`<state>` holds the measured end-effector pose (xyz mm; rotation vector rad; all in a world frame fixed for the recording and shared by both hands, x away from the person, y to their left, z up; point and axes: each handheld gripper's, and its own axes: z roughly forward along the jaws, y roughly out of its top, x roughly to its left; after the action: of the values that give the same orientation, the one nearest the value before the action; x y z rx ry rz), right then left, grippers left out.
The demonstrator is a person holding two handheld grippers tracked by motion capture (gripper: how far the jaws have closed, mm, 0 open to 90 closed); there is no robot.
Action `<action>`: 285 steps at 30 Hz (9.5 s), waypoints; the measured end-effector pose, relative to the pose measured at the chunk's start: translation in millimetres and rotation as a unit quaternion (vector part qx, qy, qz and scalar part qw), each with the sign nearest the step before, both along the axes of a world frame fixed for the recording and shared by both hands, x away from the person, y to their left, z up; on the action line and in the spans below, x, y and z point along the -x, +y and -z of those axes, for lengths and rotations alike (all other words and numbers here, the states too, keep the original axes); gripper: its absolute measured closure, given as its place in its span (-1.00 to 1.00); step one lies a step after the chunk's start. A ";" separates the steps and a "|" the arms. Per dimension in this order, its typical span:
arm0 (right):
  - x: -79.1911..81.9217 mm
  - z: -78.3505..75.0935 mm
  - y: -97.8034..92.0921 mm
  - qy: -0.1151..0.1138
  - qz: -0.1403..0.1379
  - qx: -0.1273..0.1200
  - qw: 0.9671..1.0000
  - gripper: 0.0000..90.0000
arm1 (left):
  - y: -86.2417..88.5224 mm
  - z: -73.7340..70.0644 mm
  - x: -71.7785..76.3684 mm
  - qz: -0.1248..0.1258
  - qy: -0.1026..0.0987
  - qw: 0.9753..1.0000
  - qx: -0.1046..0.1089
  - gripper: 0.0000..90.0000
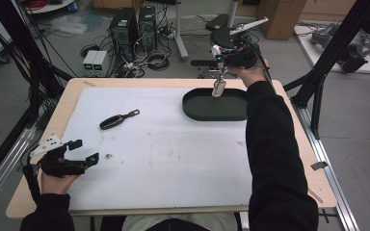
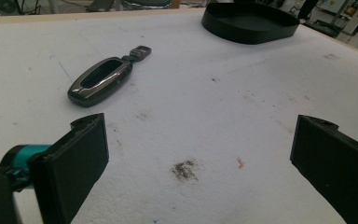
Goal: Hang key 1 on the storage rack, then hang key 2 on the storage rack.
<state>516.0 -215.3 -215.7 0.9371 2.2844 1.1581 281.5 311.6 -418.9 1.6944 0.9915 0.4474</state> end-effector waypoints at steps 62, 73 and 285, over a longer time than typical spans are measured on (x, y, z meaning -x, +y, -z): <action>-65.4 8.7 28.3 -0.034 0.118 -0.002 0.992 0.66 | -2.0 1.9 -3.6 0.007 0.005 1.000 -0.007 -0.90; -53.3 25.7 8.0 0.031 0.141 -0.060 0.988 -0.78 | -2.3 1.5 -2.8 0.008 0.005 1.000 -0.003 -0.90; 198.0 212.5 -102.6 0.038 0.062 -0.029 0.997 -0.98 | -90.9 -2.4 -228.0 0.079 0.202 0.933 -0.286 -0.01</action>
<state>318.1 -317.8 -428.2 1.1463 2.2270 1.1582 509.5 220.8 -416.5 2.4465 1.0650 0.3005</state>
